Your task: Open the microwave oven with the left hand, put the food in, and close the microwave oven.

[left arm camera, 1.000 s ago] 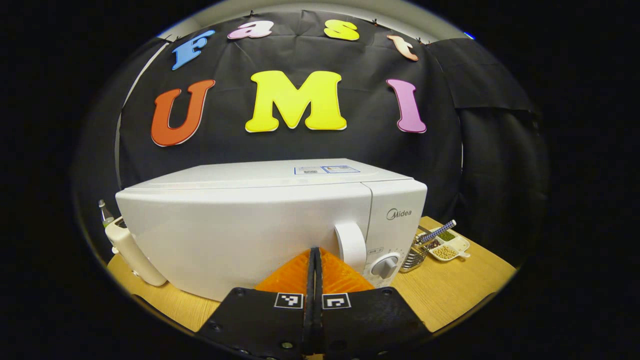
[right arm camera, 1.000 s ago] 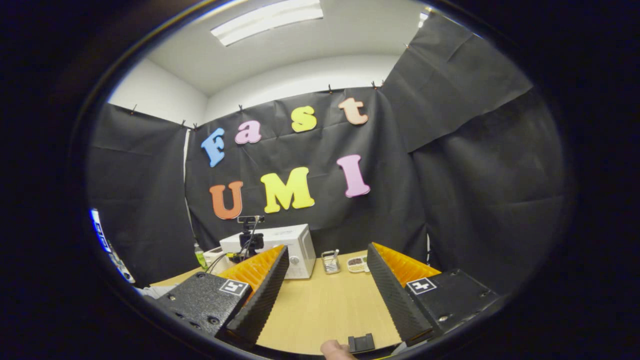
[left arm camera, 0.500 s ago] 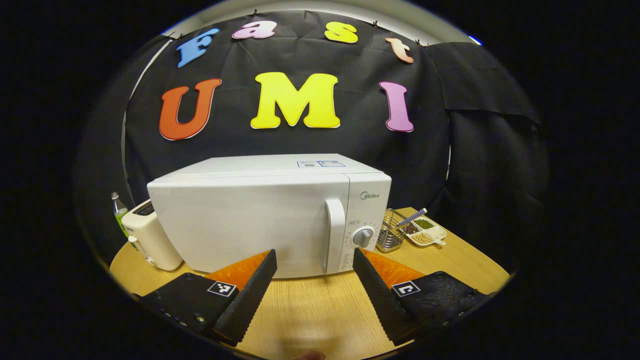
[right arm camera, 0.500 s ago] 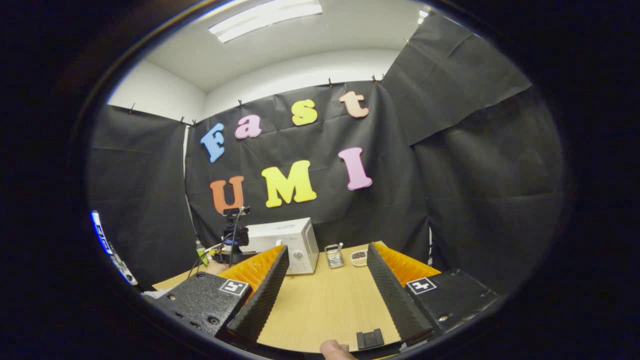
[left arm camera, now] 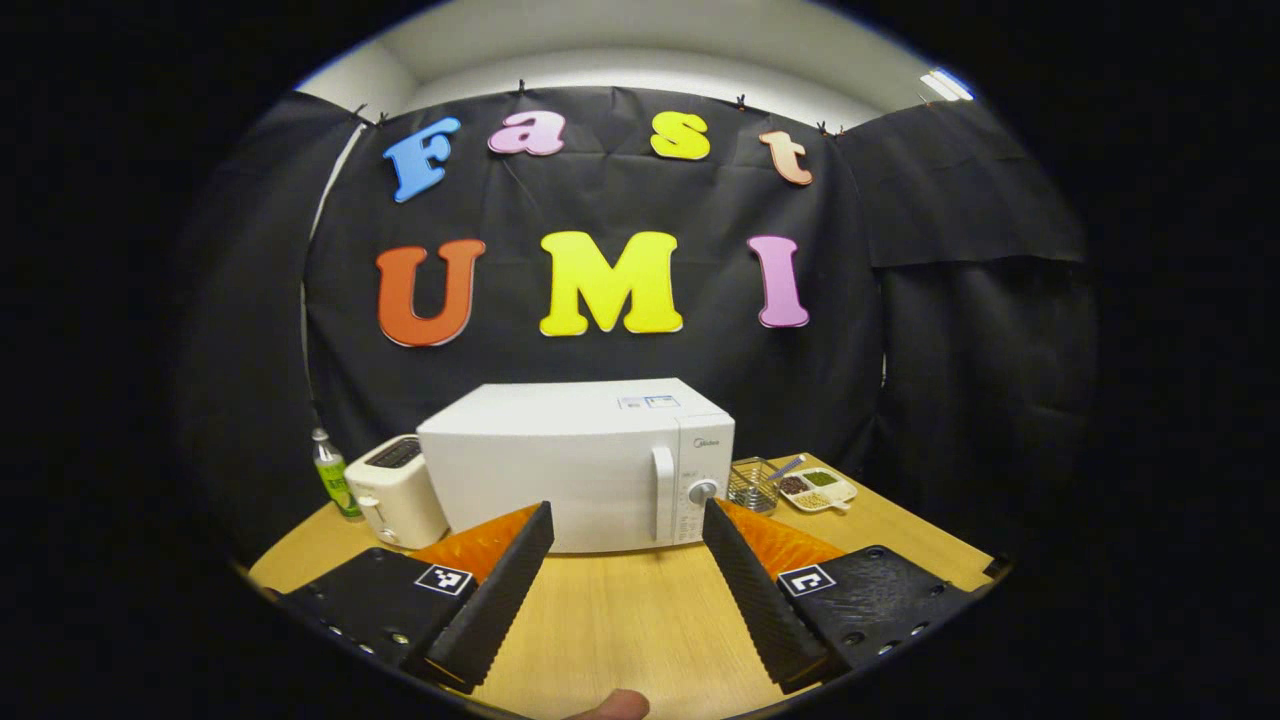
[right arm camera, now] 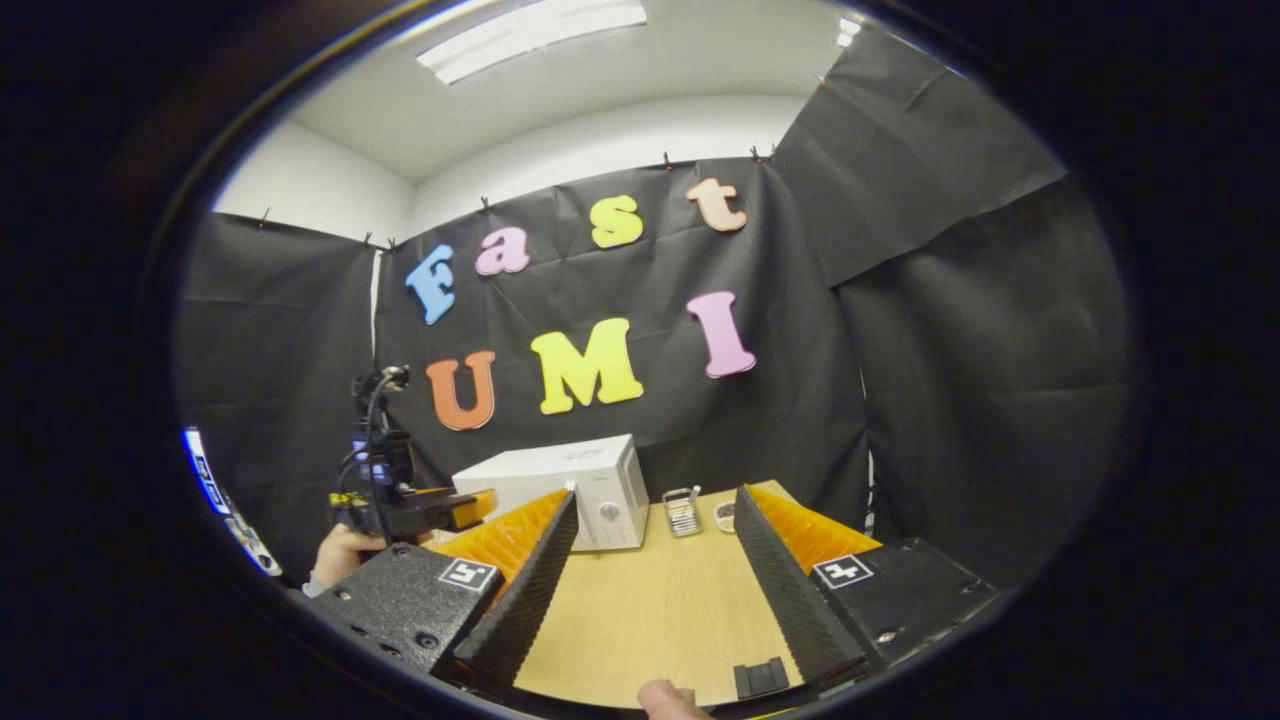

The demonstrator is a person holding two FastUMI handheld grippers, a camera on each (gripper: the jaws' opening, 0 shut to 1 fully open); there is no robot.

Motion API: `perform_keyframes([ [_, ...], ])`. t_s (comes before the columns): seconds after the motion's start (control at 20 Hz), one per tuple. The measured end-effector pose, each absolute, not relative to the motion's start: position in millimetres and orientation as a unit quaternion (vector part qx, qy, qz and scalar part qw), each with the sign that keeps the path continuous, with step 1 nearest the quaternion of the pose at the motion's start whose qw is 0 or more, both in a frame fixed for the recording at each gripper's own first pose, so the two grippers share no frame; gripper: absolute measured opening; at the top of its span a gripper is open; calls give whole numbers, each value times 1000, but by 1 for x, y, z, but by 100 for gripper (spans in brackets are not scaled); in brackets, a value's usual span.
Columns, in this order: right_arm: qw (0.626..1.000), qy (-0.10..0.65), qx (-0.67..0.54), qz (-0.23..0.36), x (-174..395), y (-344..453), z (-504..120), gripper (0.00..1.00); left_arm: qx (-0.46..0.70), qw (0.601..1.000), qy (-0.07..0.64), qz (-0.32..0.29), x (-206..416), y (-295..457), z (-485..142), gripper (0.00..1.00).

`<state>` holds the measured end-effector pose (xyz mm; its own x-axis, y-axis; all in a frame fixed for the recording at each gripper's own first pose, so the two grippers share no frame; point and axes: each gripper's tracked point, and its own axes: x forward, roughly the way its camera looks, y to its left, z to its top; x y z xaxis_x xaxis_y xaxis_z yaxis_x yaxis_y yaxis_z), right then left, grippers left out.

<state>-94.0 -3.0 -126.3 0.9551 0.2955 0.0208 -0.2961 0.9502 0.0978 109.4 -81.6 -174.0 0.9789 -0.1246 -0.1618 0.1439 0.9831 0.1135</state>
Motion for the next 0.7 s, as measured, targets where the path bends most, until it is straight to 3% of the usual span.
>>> perform_keyframes([
  [0.05,988,-6,48,147,-94,-3,-123,99,74,993,70,-51,96,-76,-165,84],
  [0.1,988,-11,45,144,-93,-3,-119,99,80,993,68,-45,81,-73,-161,95],
  [0.15,989,-16,42,141,-92,-4,-114,89,80,994,63,-41,65,-73,-155,95],
  [0.25,990,-21,38,136,-88,-2,-106,89,63,996,60,-34,36,-67,-149,96],
  [0.3,990,-25,37,134,-87,-2,-102,99,51,996,61,-32,21,-63,-147,96],
  [0.35,990,-27,34,134,-85,0,-98,89,41,997,59,-29,7,-59,-144,96],
  [0.4,990,-29,32,133,-83,2,-95,89,36,997,56,-26,-5,-53,-140,97],
  [0.45,990,-33,28,133,-81,5,-90,99,35,998,44,-18,-14,-45,-130,97],
  [0.55,990,-36,16,132,-78,11,-86,100,44,999,23,13,-28,-21,-111,96],
  [0.6,991,-37,14,130,-77,14,-84,89,46,998,16,26,-33,-11,-103,96],
  [0.65,991,-40,13,130,-78,19,-80,89,43,998,7,35,-38,-3,-96,96],
  [0.7,990,-46,15,131,-79,24,-77,100,35,998,-1,44,-45,6,-88,96],
])
